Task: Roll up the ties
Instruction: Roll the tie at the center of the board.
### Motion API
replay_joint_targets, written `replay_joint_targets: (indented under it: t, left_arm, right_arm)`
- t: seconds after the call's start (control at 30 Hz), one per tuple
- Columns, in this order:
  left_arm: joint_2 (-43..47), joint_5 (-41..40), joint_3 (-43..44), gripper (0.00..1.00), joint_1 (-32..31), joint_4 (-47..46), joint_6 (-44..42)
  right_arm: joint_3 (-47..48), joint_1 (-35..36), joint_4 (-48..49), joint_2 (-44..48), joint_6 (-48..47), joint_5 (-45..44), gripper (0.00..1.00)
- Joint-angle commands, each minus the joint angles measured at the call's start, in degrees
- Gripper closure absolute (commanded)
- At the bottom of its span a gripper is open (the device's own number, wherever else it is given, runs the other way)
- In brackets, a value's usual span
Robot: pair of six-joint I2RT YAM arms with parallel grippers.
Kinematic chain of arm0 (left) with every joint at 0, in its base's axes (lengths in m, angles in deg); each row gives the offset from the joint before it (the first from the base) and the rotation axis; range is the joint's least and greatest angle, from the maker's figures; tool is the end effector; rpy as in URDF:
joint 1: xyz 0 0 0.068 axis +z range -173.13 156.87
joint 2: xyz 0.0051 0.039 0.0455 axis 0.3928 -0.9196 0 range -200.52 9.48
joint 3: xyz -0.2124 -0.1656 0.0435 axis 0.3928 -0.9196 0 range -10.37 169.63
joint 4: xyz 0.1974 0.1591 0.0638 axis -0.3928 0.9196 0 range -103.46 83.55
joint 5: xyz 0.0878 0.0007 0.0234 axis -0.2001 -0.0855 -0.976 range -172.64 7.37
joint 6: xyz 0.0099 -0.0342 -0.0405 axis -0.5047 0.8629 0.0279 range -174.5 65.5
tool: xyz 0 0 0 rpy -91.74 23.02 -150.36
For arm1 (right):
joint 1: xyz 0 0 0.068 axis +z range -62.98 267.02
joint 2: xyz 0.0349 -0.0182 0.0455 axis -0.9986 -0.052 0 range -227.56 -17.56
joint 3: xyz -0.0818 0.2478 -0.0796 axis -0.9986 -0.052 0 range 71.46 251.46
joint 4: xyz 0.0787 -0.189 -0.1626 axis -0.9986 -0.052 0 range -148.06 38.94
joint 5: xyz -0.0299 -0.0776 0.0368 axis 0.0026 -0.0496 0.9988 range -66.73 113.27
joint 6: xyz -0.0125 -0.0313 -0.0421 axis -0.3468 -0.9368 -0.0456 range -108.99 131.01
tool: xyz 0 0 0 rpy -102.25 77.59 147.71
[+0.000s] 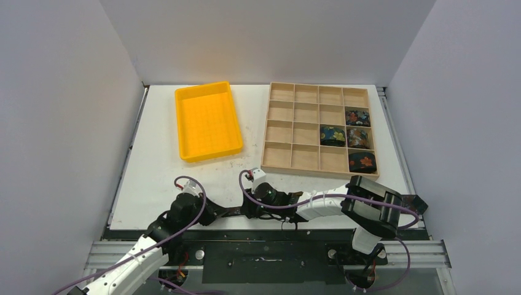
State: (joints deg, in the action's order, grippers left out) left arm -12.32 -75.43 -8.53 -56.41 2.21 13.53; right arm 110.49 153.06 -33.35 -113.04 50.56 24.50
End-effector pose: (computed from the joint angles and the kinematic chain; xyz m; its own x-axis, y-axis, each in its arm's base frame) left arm 0.0933 -0.0666 0.1206 -0.7661 -0.5977 -0.2363 -0.2162 0.5858 -0.7811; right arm 0.1278 0.2892 0.1367 -0.7821 -0.1922 -0.5928 -0.5479 0.6655 0.5069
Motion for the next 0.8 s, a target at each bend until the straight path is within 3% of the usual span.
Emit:
replay_joint_targets:
  t: [0.0,0.33,0.6,0.77]
  left_arm:
    - [-1.83,-2.64,-6.34,1.00,0.14,-1.10,1.01]
    - [-4.64,-10.41,-5.20,1.00,0.05,2.25,4.69]
    - [-9.43,-10.37,-4.49,1.00,-0.03,0.18,4.72]
    - [-7.00,-10.79,-4.83,1.00,-0.03,1.54,5.26]
  right_arm:
    - [-0.23,-0.64,-1.79,-1.64,-0.25,-3.15,0.70]
    - [-1.32,-0.54,-1.95,0.79,-2.62,-2.38,0.68]
    - [5.85,-0.55,-4.78,2.92,-4.36,-0.33,0.64]
    - [12.01,0.08,-5.23,0.21,-4.83,3.46,0.69]
